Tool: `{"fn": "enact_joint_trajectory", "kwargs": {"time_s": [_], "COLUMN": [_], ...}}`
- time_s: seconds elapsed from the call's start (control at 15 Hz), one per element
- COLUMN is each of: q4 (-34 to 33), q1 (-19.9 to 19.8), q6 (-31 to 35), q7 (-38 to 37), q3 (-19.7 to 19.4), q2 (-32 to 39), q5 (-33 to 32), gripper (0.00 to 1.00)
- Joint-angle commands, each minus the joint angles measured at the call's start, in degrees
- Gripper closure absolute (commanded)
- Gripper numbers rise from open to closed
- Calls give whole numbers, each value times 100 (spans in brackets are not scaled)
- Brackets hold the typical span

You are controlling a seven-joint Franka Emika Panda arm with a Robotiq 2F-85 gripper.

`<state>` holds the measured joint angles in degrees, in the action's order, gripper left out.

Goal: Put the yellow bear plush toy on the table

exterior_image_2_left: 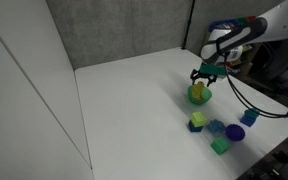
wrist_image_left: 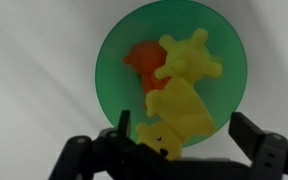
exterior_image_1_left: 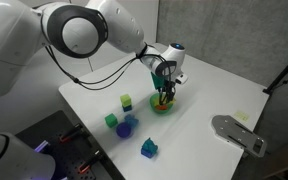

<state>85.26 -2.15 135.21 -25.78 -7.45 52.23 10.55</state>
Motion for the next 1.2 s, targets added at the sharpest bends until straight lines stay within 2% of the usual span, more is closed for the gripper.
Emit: {"fn": "enact_joint_trajectory", "kwargs": {"time_s": [0.0,0.47,0.53,0.6,0.8,1.13], "q4": [-325,-416,-418,-407,-322,51], "q1": [30,49,61,63,64,131], "q6": [-41,124,165,183,250,294], "q7": [-116,-86,-95,-84,-54,43], "q3": [-60,-59,-72,-70,-56,-10], "q2": [244,431,450,450,371,-64], "q5": [-50,-56,-65,-65,-49,-52], "gripper": [0,0,25,26,51,67]}}
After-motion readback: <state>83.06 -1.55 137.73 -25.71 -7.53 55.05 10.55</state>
